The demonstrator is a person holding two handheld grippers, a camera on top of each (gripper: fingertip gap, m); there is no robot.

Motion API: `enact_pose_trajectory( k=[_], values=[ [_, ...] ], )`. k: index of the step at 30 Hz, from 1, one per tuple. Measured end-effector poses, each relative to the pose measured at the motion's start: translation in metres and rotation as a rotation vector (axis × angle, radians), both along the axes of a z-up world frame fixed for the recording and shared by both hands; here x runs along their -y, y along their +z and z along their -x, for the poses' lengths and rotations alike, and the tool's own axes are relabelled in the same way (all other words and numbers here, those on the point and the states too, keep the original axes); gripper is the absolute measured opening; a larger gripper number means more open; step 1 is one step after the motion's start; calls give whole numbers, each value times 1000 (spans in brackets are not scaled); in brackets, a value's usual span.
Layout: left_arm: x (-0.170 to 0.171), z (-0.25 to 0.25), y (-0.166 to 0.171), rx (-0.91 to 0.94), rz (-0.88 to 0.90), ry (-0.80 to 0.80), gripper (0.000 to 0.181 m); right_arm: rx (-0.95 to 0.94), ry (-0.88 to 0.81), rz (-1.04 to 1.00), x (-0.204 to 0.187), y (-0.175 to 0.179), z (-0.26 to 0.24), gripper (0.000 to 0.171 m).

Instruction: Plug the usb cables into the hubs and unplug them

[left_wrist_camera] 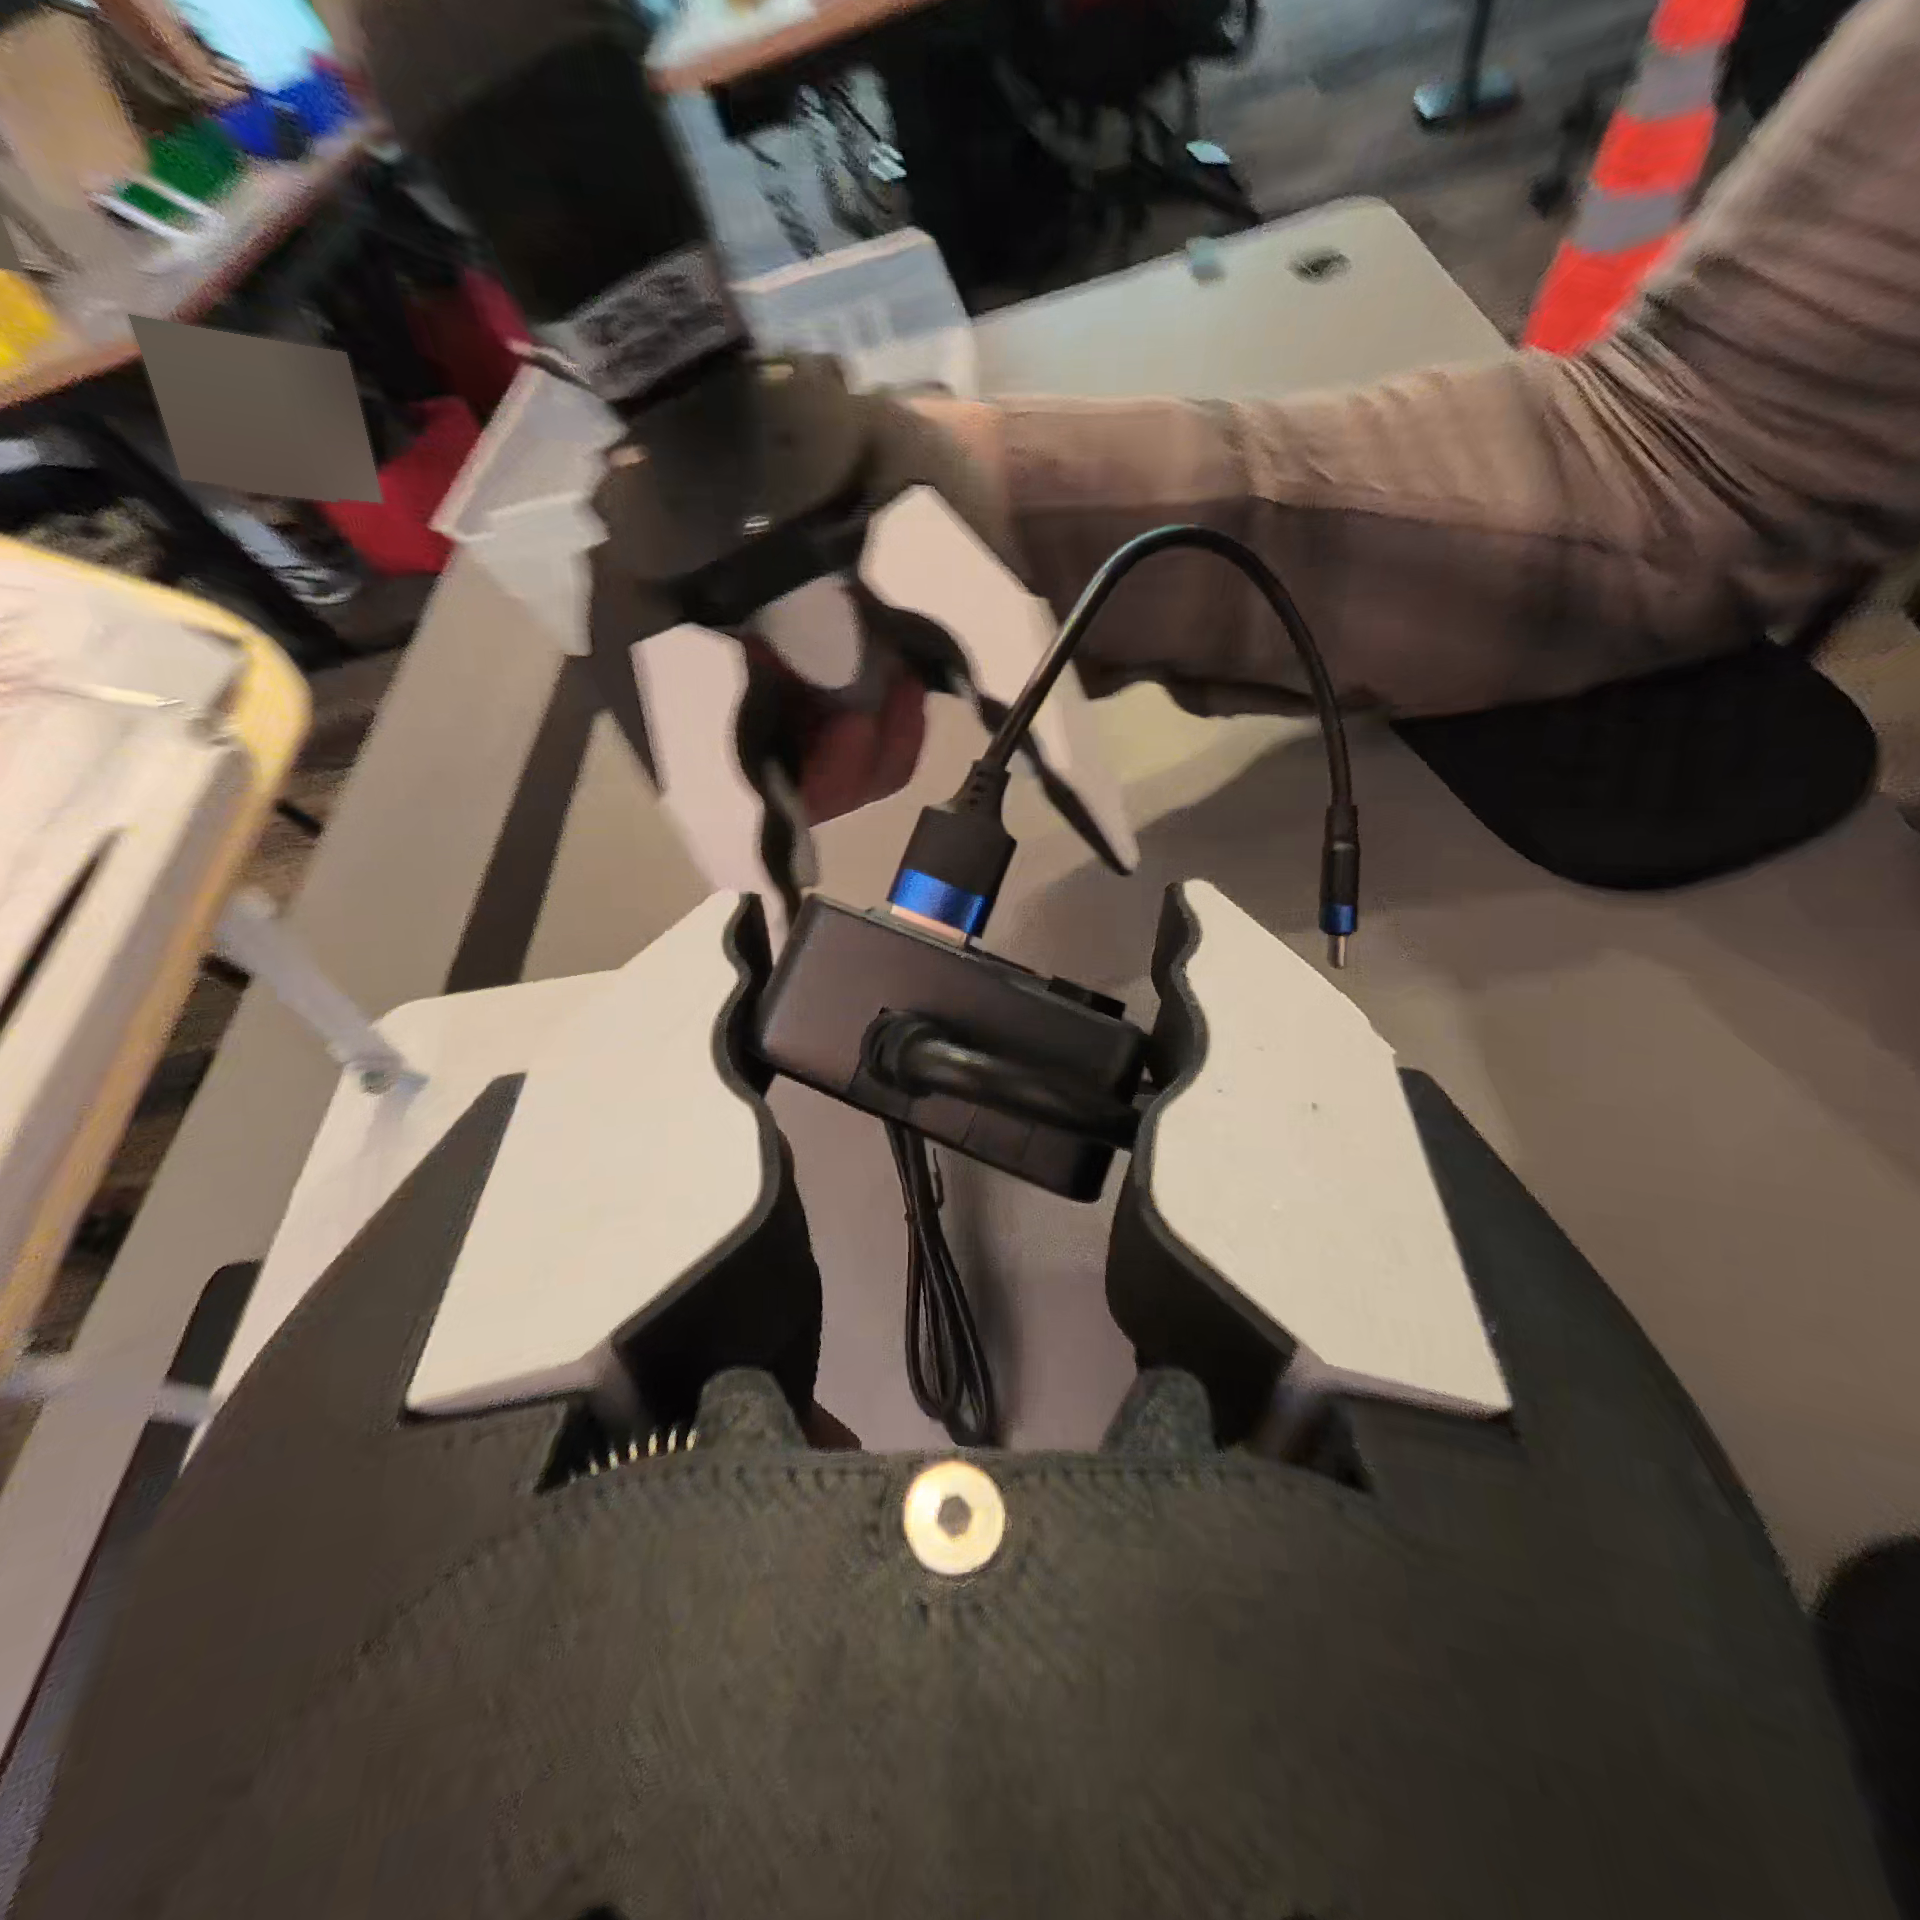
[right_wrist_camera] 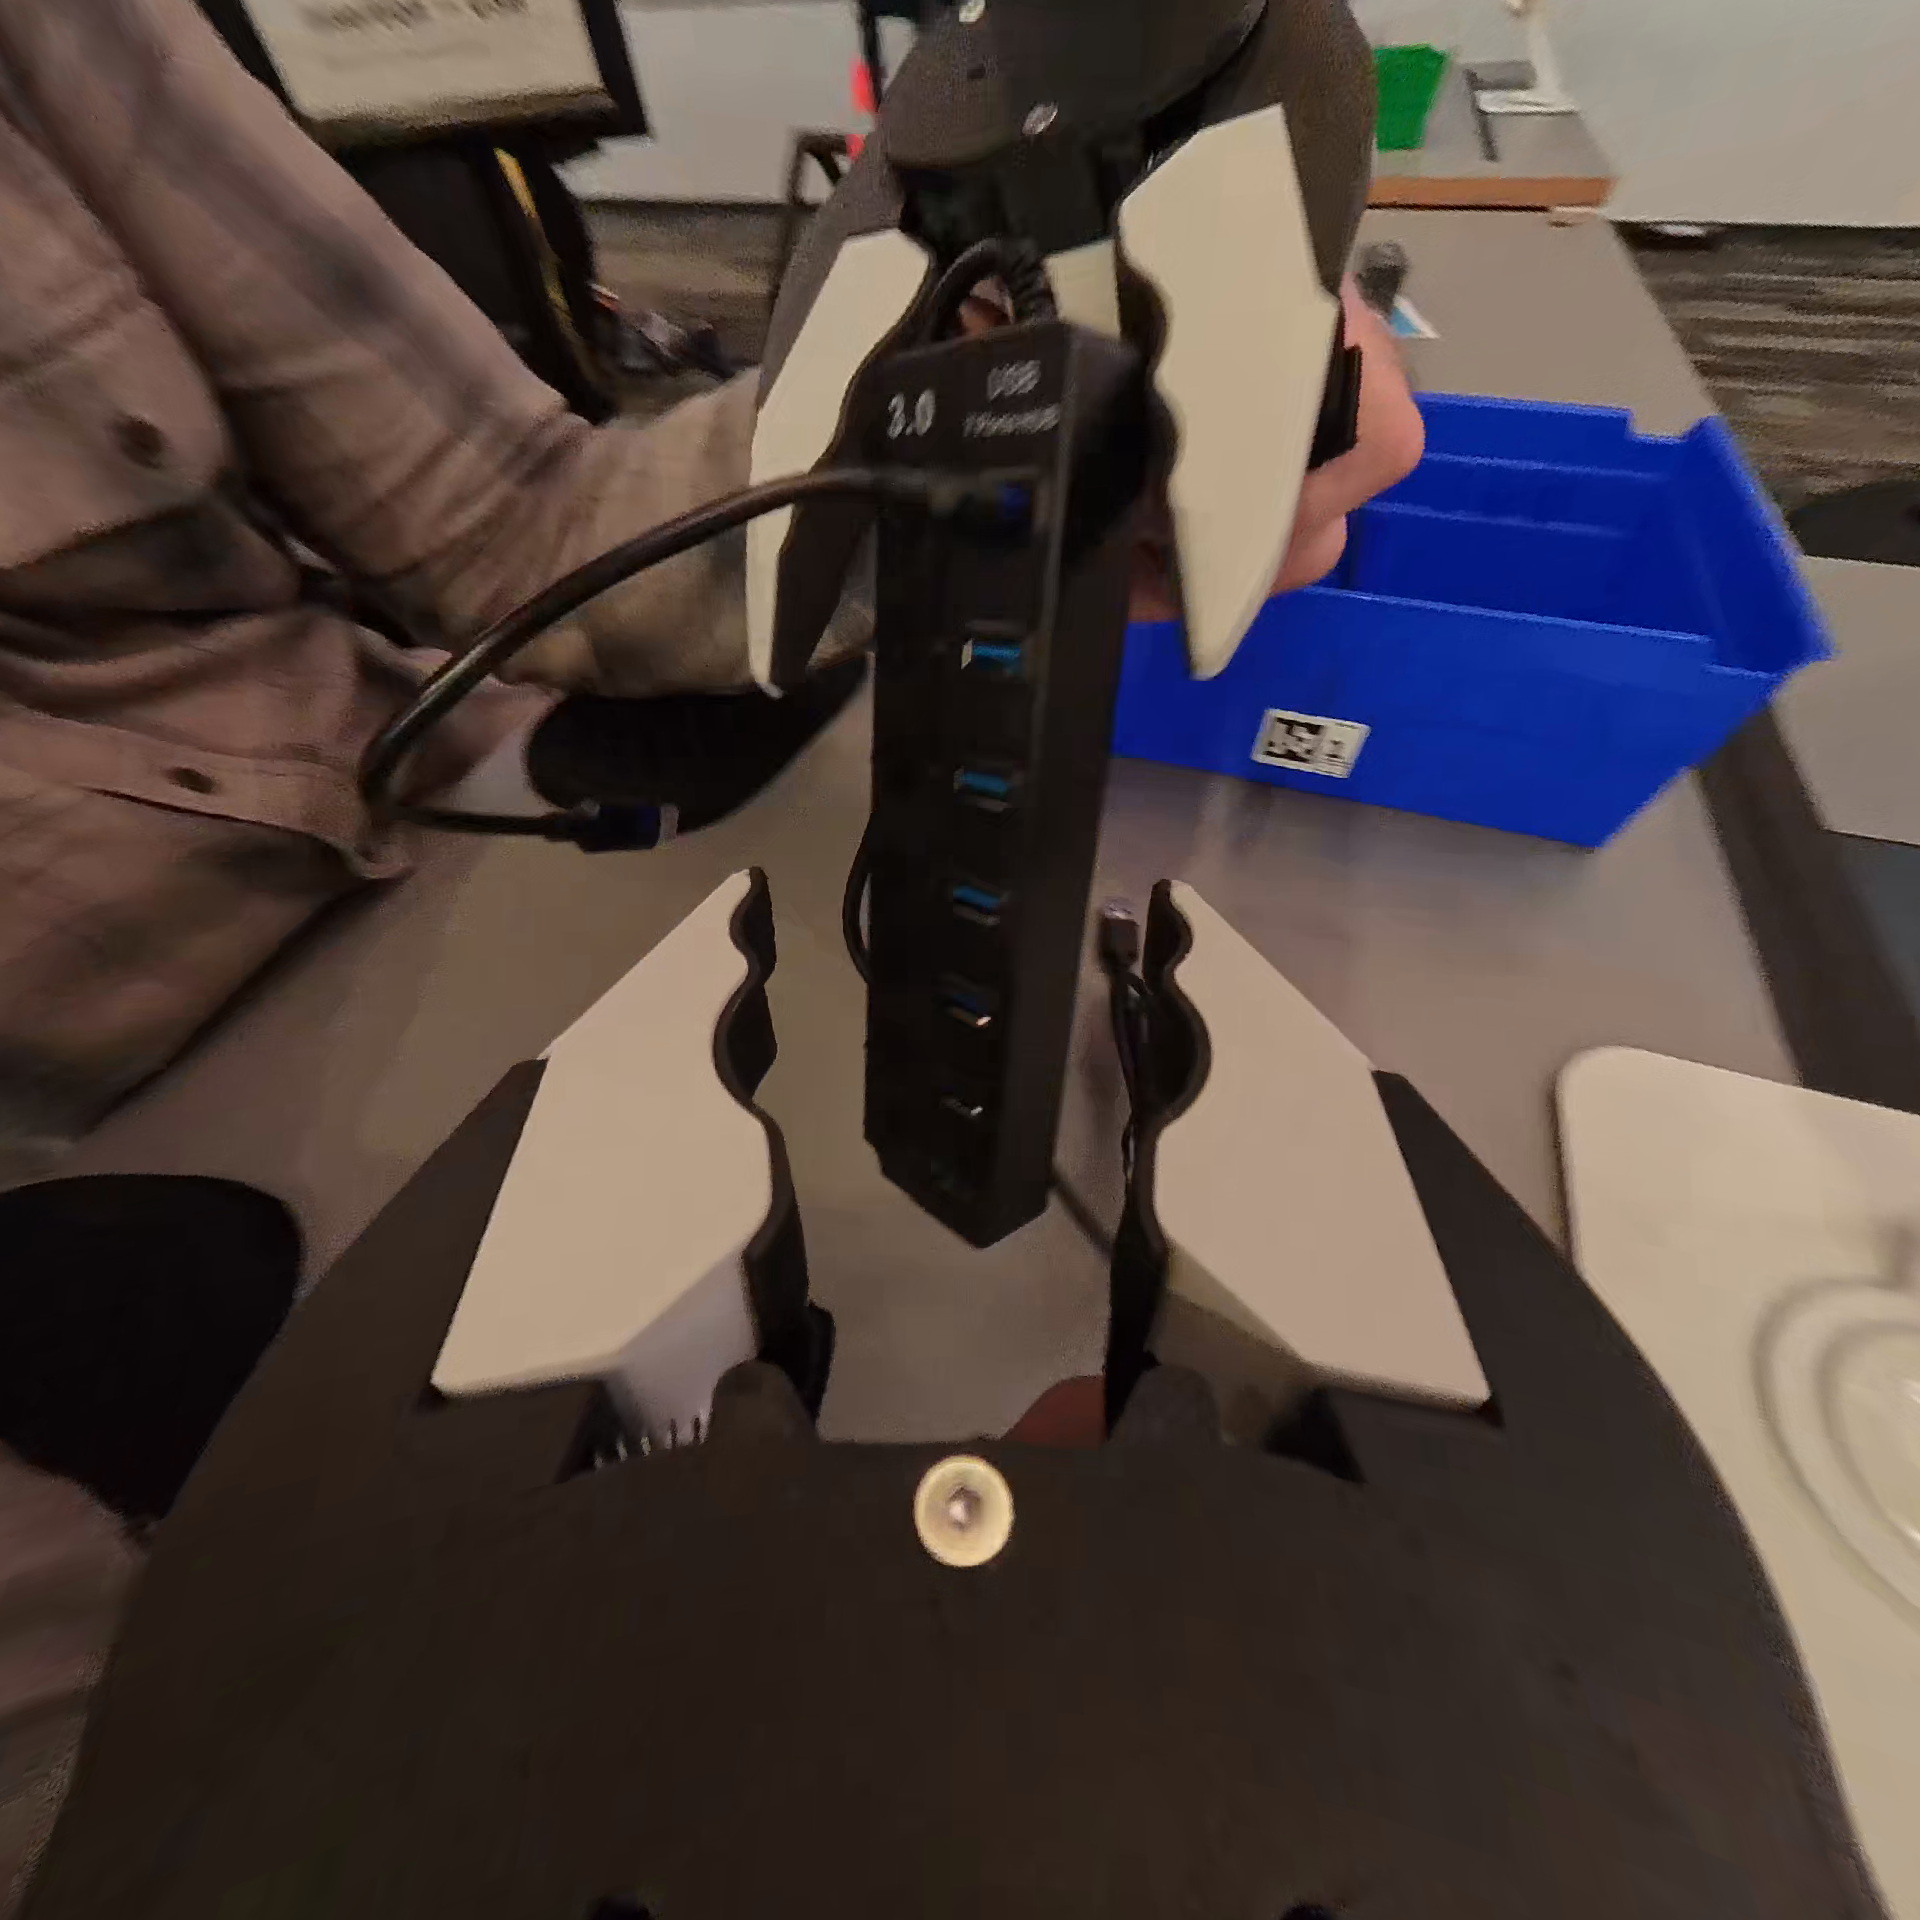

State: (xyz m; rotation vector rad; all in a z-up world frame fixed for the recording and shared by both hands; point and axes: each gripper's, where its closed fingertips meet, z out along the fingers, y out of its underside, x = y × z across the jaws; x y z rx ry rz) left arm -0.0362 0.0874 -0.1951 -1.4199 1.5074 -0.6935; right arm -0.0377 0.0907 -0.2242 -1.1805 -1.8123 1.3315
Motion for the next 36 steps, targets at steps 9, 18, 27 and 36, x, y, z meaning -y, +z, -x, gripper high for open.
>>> enact_pose_trajectory(
  k=[9,18,27,36],
  values=[
    [-47,15,34,248,25,234,70,141,-284,-354,-42,-25,48,97],
    [-58,8,35,275,74,300,71,46,-286,-294,-47,-26,64,63],
    [-46,14,31,-11,-127,338,88,281,-290,-415,-55,-45,27,62],
    [-49,17,-19,-503,-163,267,112,251,-242,-428,-41,-28,24,62]
  ],
)
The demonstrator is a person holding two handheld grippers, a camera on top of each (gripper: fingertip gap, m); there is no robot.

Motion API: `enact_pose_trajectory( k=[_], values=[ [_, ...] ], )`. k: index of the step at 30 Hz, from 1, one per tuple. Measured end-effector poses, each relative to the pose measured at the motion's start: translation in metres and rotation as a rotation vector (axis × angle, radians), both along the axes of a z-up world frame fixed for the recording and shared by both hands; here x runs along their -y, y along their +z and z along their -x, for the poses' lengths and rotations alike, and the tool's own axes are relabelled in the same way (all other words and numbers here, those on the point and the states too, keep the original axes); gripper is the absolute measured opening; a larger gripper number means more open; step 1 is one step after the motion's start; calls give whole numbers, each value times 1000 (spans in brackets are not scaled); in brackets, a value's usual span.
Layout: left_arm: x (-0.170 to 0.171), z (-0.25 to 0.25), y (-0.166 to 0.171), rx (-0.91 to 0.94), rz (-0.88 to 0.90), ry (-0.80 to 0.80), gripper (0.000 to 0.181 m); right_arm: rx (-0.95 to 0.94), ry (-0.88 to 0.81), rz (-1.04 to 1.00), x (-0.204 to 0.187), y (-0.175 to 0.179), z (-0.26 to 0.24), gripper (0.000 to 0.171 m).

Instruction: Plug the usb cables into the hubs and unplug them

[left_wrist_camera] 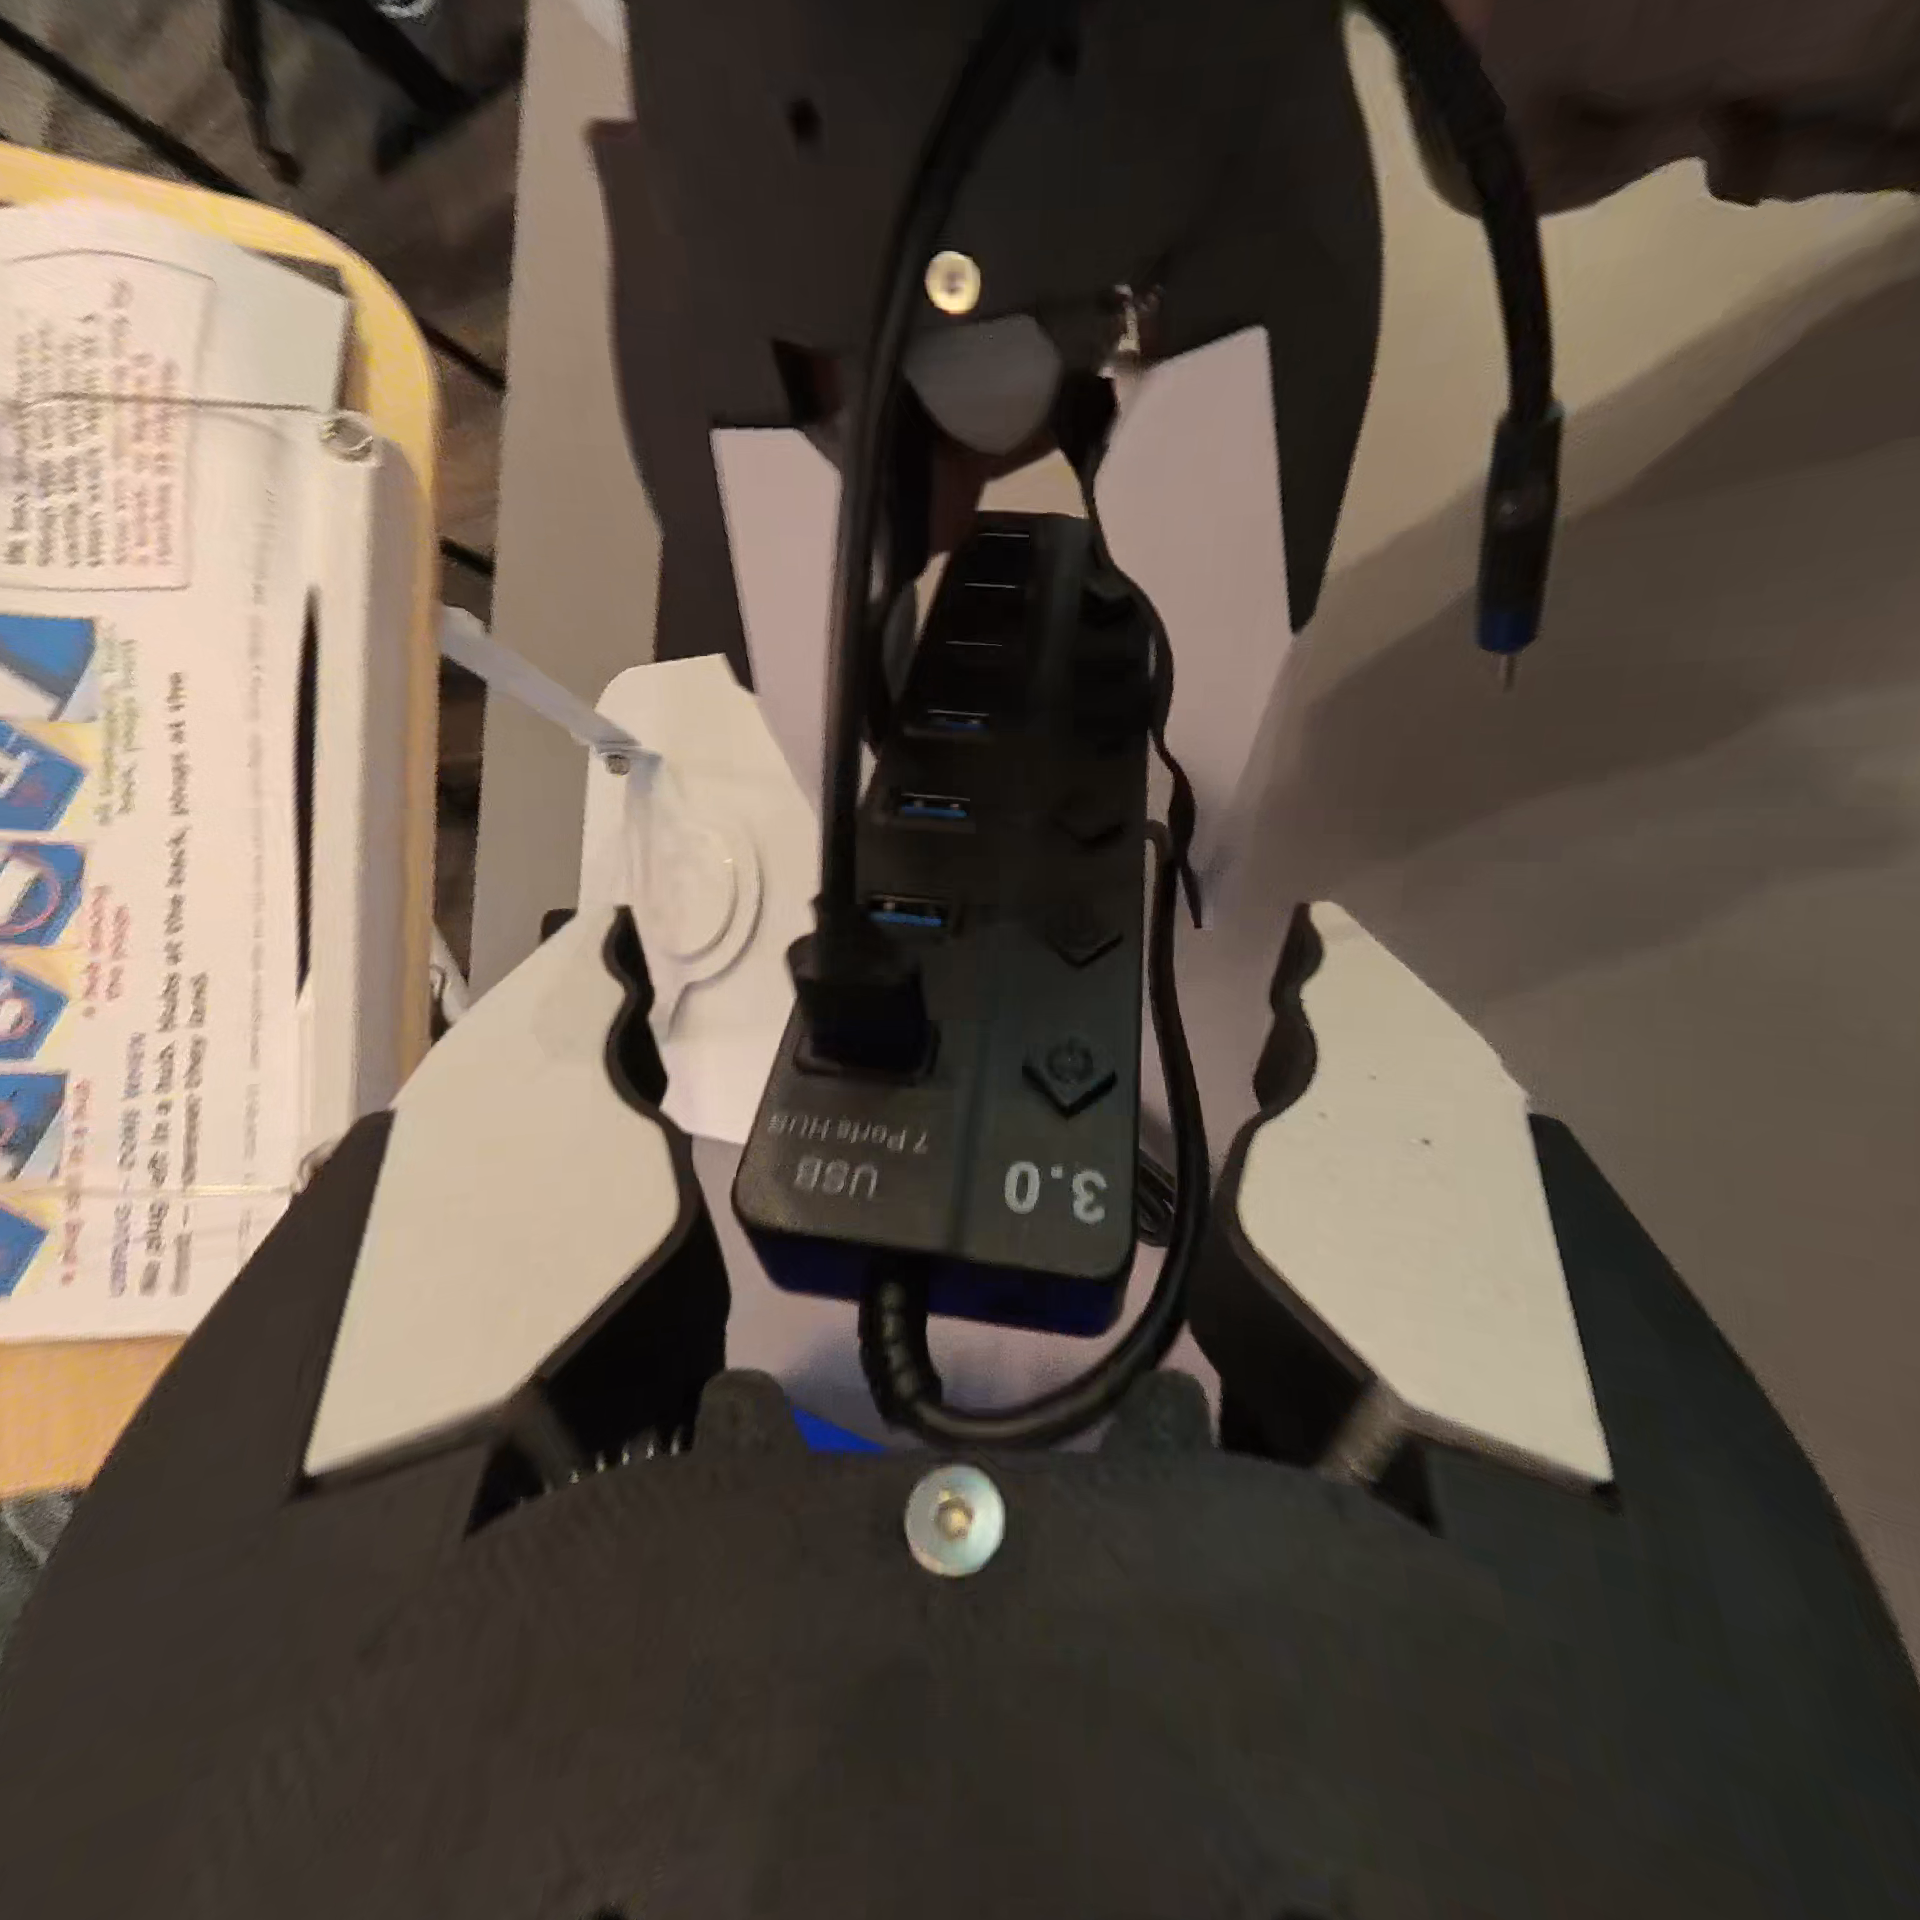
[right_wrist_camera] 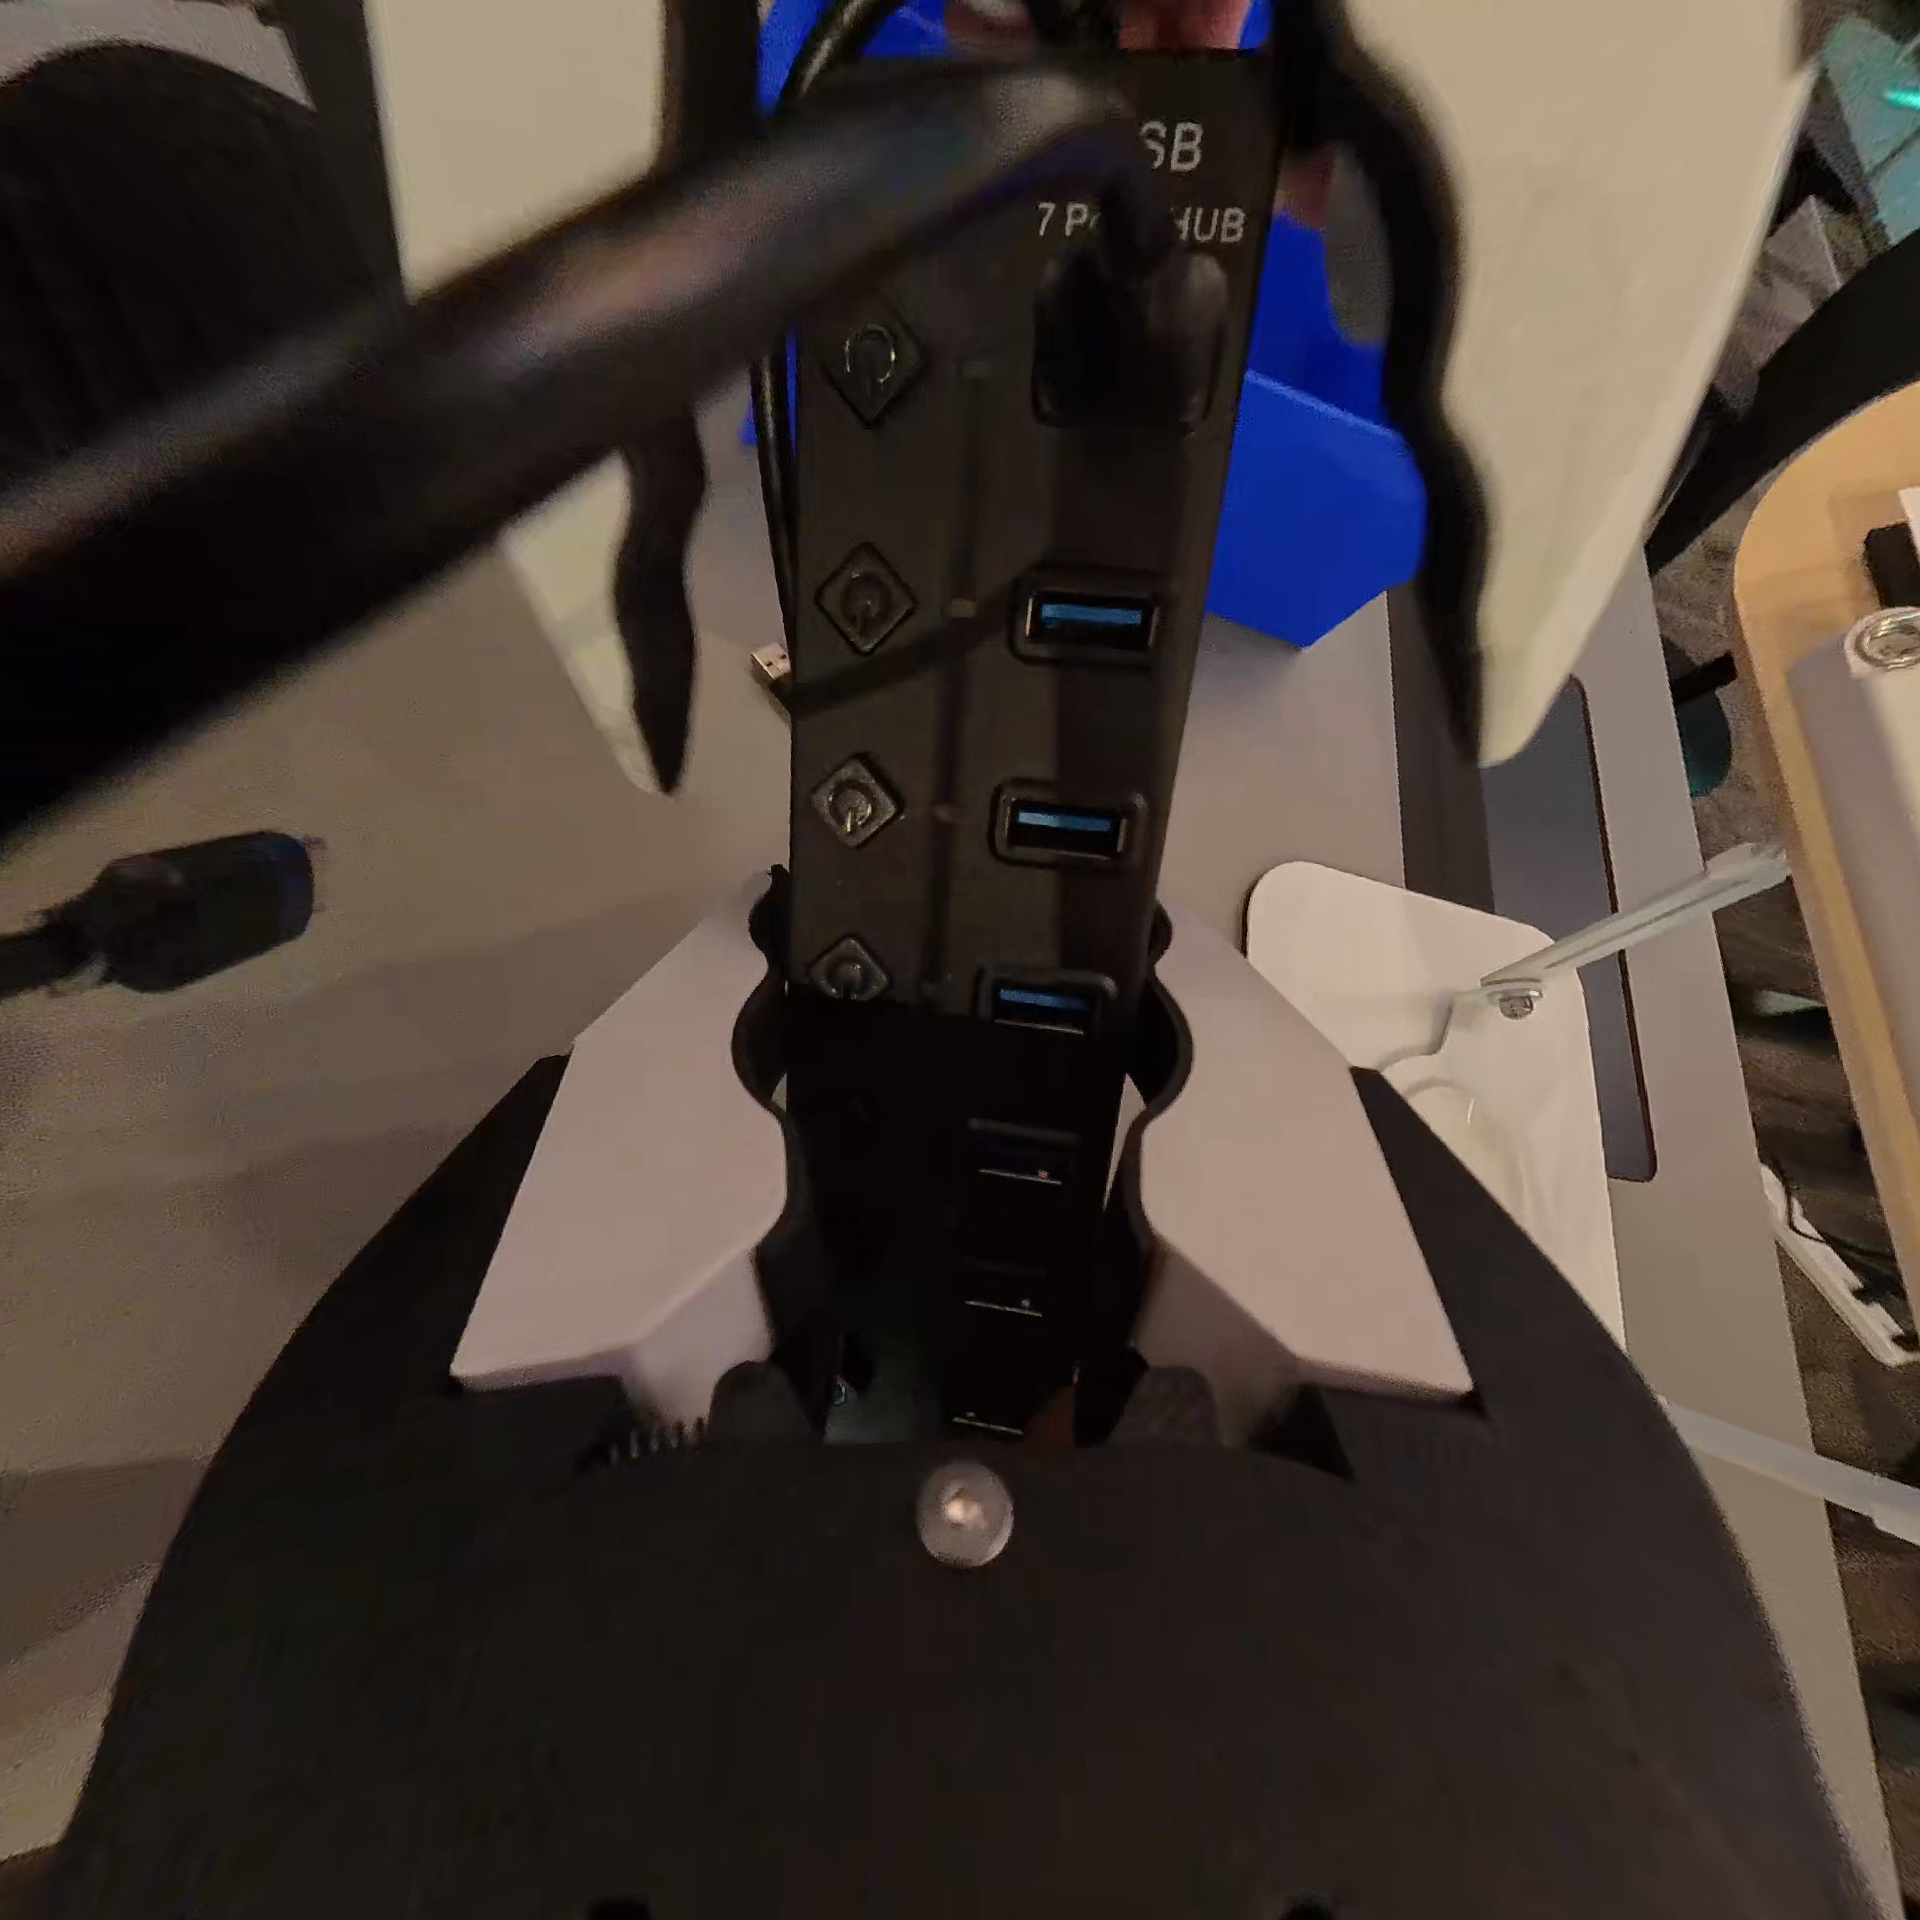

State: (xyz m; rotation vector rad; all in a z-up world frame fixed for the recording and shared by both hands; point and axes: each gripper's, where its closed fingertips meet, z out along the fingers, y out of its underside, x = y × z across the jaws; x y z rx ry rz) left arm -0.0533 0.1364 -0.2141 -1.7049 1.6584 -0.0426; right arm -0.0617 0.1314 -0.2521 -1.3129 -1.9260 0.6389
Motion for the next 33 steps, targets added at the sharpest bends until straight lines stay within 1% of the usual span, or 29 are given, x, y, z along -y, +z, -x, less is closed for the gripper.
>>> enact_pose_trajectory(
  k=[2,5,6,7,10,11,14,15,17,24,26,30,33],
  values=[
    [-3,-2,1,-9,-6,-17,98,-10,2,14,1,3,-3,61],
    [-2,-5,5,7,14,-36,96,-42,10,40,2,6,-3,62],
    [-2,-5,9,15,12,-33,95,-59,17,49,2,8,-4,62],
    [-3,-3,15,29,0,-22,100,-74,19,56,2,10,-6,62],
    [-2,-6,35,124,2,-36,98,-98,14,62,0,15,-9,62],
    [0,-9,37,136,15,-50,96,-112,16,64,0,17,-9,62],
    [2,-8,21,35,59,-63,91,-123,14,63,0,20,-9,62],
    [3,-8,18,26,76,-71,85,-123,11,66,-1,20,-11,62],
    [1,-13,21,59,67,-79,81,-144,12,77,-2,22,-12,62],
    [-2,-25,39,213,97,-67,81,-206,3,82,-5,33,-13,62],
    [-1,-27,39,218,107,-64,83,-193,-9,55,-6,34,-14,62],
    [-1,-33,45,250,82,-95,81,-183,-24,42,-7,38,-19,62],
    [0,-39,48,285,89,-101,82,-156,-26,43,-7,33,-22,62]
  ],
)
